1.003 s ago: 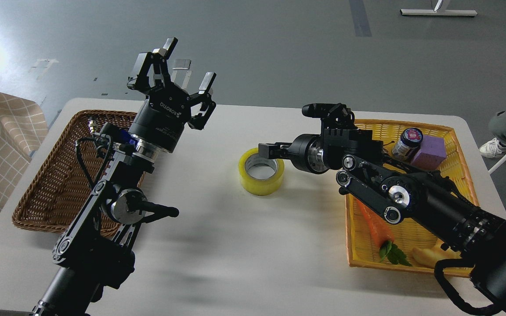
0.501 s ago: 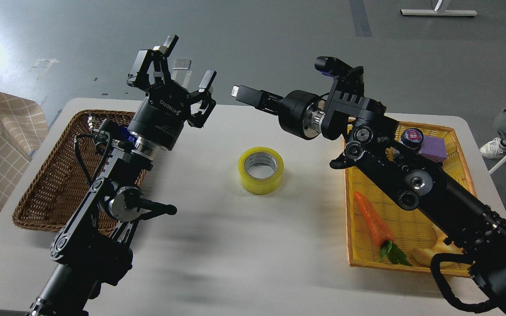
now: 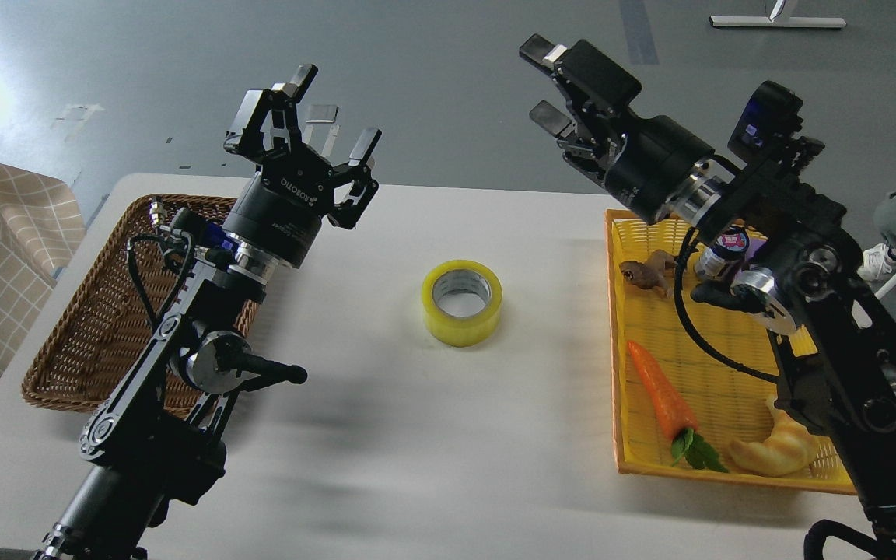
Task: Place and transfer tape with both arms
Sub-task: 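Raise the right gripper back above the tray, then reach the left gripper toward the tape roll on the table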
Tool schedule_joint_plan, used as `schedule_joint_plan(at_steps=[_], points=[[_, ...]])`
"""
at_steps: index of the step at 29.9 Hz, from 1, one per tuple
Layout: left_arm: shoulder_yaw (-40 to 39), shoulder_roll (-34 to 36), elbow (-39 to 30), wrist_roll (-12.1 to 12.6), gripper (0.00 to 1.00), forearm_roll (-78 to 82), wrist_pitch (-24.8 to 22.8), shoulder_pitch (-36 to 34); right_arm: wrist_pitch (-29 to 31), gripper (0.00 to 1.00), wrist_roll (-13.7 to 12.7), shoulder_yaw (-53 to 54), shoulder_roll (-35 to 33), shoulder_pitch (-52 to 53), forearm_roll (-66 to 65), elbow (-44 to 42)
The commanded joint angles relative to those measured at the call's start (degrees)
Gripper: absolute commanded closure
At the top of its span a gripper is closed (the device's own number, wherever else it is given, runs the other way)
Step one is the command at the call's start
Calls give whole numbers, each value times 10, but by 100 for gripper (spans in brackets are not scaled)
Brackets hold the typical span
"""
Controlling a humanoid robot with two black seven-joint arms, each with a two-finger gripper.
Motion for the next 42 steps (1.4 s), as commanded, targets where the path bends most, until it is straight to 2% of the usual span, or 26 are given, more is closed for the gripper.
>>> schedule_joint_plan(at_steps=[1, 5, 8, 15, 22, 28, 34, 42], points=[[-1, -1, 0, -1, 2, 0, 0, 0, 17, 0, 5, 50, -1, -27, 88, 18], [-2, -1, 0, -5, 2, -2, -4, -1, 19, 0, 5, 95, 6, -54, 182, 18], [-4, -6, -1, -4, 2, -4, -4, 0, 20, 0, 9, 113, 35, -90, 185, 22], [-4, 0, 1, -1, 2, -12, -5, -10, 19, 0, 8, 112, 38, -128, 185, 46], [-2, 14, -3, 0, 2, -11, -4, -24, 16, 0, 2, 104, 38, -127, 185, 57], [-2, 66, -11, -3, 2, -9, -5, -21, 16, 0, 1, 90, 38, -130, 185, 55], [-8, 86, -40, -5, 2, -10, -11, -12, 3, 0, 1, 83, 38, -130, 184, 60], [-7, 93, -42, -4, 2, -10, -19, -4, 3, 0, 0, 82, 38, -121, 184, 59]])
